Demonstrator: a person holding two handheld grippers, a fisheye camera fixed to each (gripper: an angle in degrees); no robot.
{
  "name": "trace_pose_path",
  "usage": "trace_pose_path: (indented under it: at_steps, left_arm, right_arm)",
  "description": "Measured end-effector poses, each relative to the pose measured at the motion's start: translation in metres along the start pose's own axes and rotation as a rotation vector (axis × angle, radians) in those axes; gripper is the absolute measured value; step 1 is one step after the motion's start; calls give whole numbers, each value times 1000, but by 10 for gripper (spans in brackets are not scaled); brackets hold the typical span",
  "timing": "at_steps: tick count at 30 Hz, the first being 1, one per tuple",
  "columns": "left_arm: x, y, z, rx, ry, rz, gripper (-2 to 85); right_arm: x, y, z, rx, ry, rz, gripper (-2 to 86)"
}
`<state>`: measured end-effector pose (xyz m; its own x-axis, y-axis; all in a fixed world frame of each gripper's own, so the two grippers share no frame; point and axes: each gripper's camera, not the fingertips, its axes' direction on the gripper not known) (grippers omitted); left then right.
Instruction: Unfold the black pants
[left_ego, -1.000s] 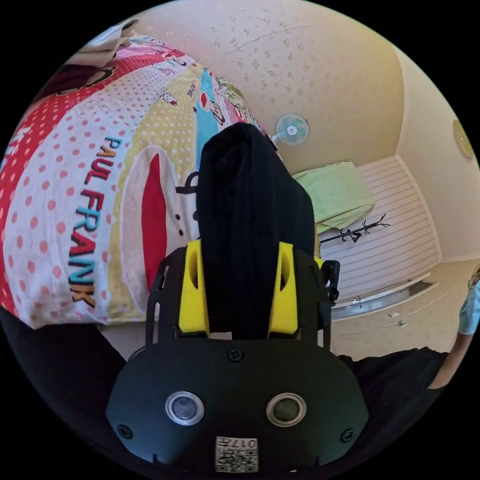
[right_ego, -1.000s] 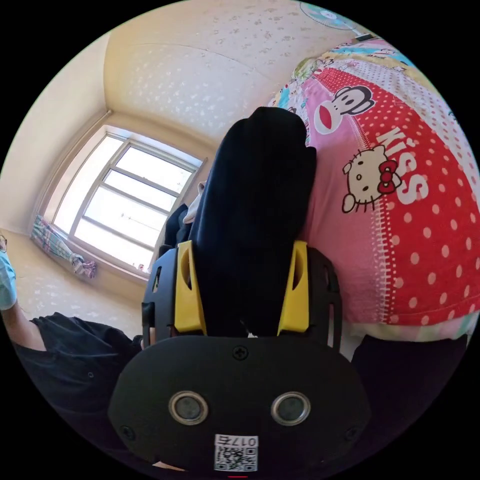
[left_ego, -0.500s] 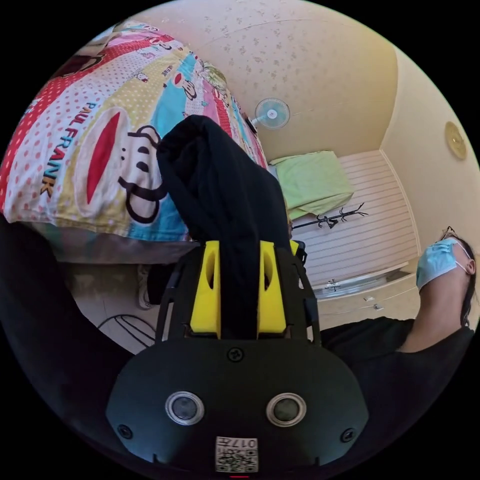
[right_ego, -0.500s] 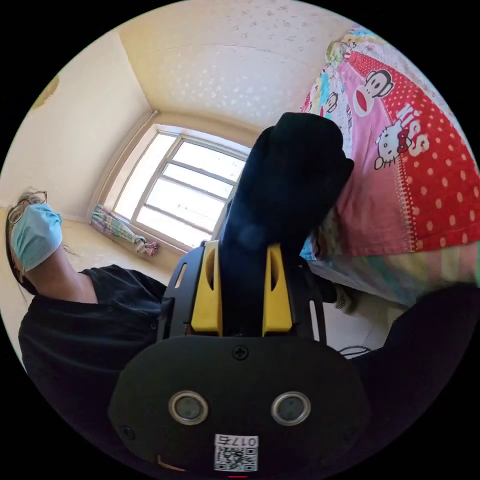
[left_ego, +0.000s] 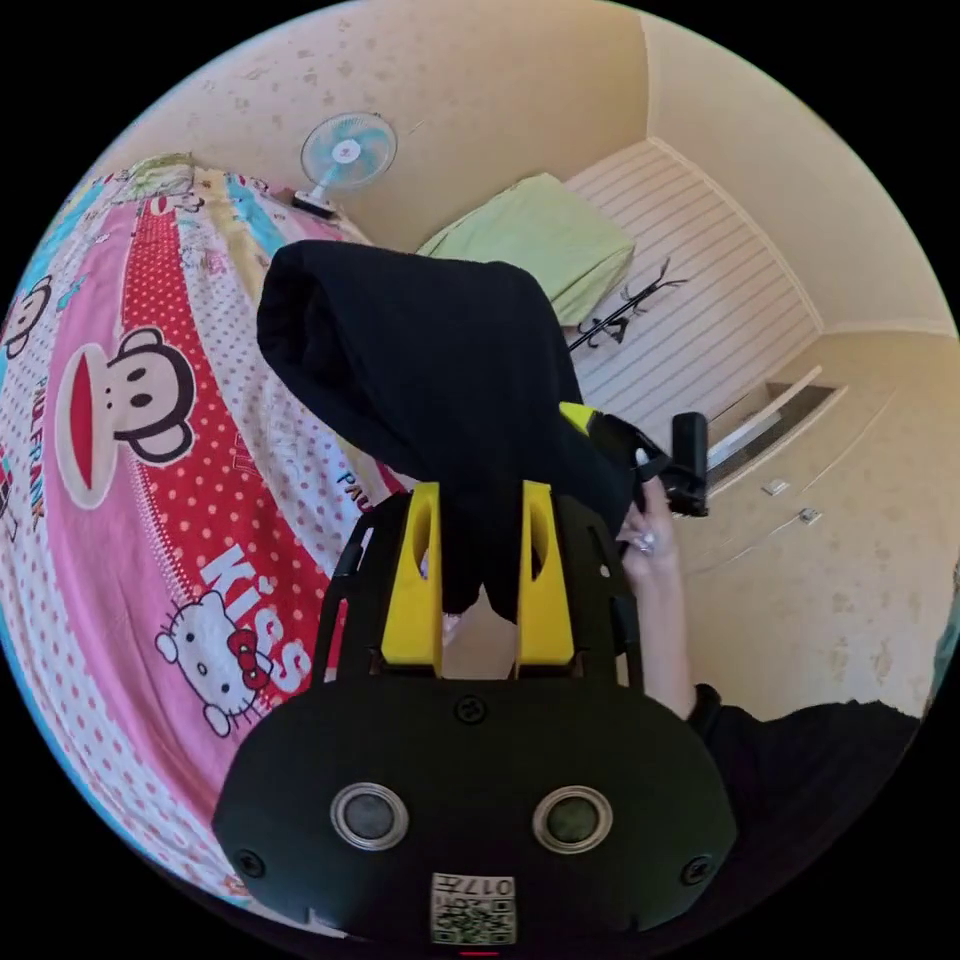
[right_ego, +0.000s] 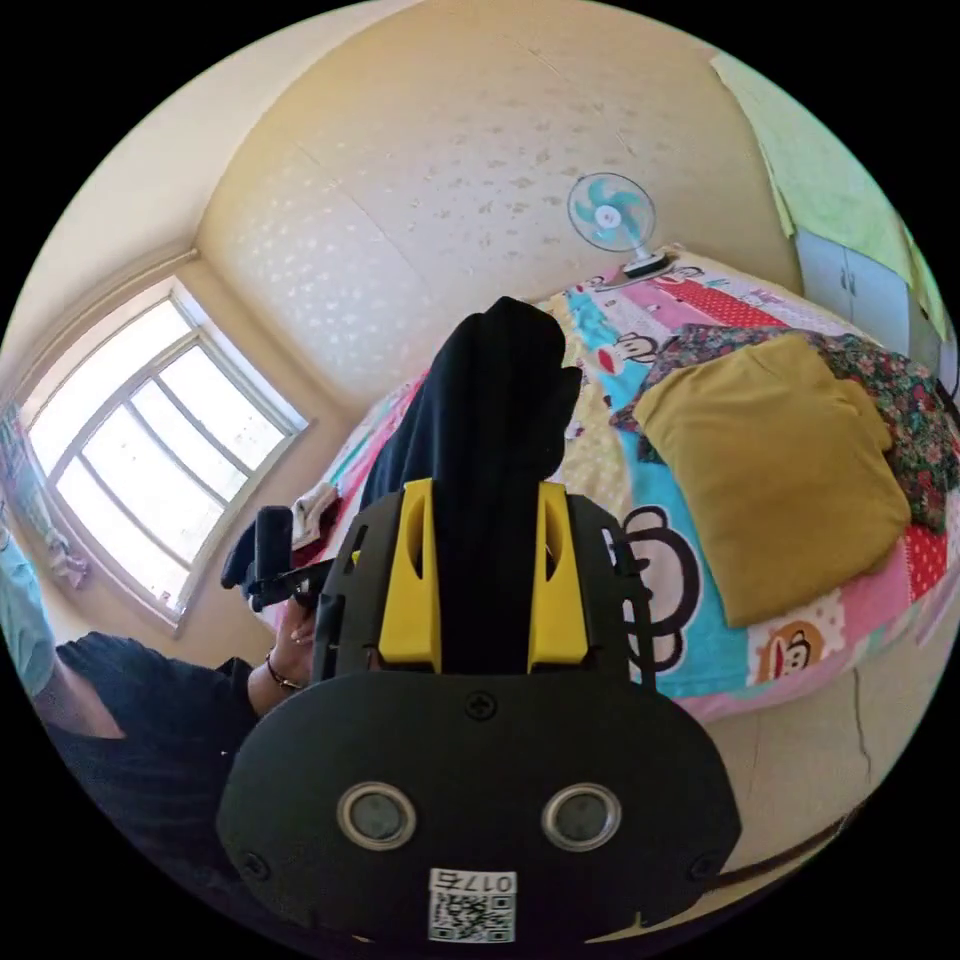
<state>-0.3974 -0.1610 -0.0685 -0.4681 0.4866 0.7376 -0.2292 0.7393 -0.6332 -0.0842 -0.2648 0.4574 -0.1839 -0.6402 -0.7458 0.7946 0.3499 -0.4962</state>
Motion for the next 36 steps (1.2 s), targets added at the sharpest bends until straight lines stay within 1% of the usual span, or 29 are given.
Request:
trace_pose_path:
  at_steps: [1,2,3,4,5,6,8,9,10,12,15,16,17,20,21,23,25,26,28,29,30,31,32,34,36]
  left_arm:
    - [-22,2,43,-102,-51,-92,107]
    - [-34,7,62,-161,-68,-135,103]
    - [-49,21,82,-156,-11,-145,107]
    - [-58,43,79,-52,56,-128,106]
    - [-63,54,76,-15,72,-133,103]
    - [-66,71,68,25,104,-121,94]
    - [-64,90,54,8,93,-109,63]
    - [-61,105,49,-61,45,-112,24]
    - [-57,123,42,-89,12,-74,9]
    - [-49,153,20,-83,-6,-5,-3]
    - [-42,200,-23,-103,-139,51,-9]
    - [-43,217,-42,-114,-219,49,-9]
    - [-44,224,-51,-118,-255,44,-9]
    - [-53,252,-110,-109,-371,-35,-10]
    - [-57,259,-137,-82,-425,-77,-10]
    - [-63,269,-178,-31,-531,-125,-10]
    - [-76,279,-229,42,-700,-169,-10]
    - [-81,281,-241,60,-748,-188,-10]
    - [-107,285,-287,103,-906,-289,-10]
    - [-114,285,-298,109,-930,-307,-10]
    - [-126,286,-317,131,-964,-330,-10]
    - [-139,285,-337,161,-983,-354,-10]
    - [-145,285,-346,178,-988,-364,-10]
    - [-167,285,-374,239,-995,-413,-10]
    - [-184,288,-381,258,-966,-452,-10]
  right_arm:
    - [11,-3,12,-48,83,38,135]
    - [33,-5,48,-171,267,91,132]
    - [56,3,102,-331,450,89,129]
    - [63,10,124,-346,467,57,128]
    - [68,27,127,-161,460,70,126]
    - [69,34,129,-130,465,72,125]
    - [74,34,132,-142,460,89,124]
    - [82,34,132,-139,446,118,123]
    - [85,35,133,-135,440,123,123]
    - [94,40,135,-134,419,122,121]
    - [103,54,136,-104,402,107,119]
    - [105,57,136,-97,398,104,119]
    - [110,63,136,-81,383,103,119]
    - [123,80,134,-33,343,119,118]
    - [125,86,134,-20,346,116,117]
    - [120,93,137,-17,386,102,117]
    - [110,100,138,-19,435,87,117]
    - [105,106,136,-19,452,95,117]
    - [108,117,121,-10,382,218,118]
    - [113,125,110,-32,304,315,121]
    - [112,134,101,-49,238,343,124]
    - [109,140,97,-51,214,345,125]
    - [99,152,89,-28,191,337,127]
    - [74,170,81,25,208,300,130]
    - [32,185,81,20,229,206,138]
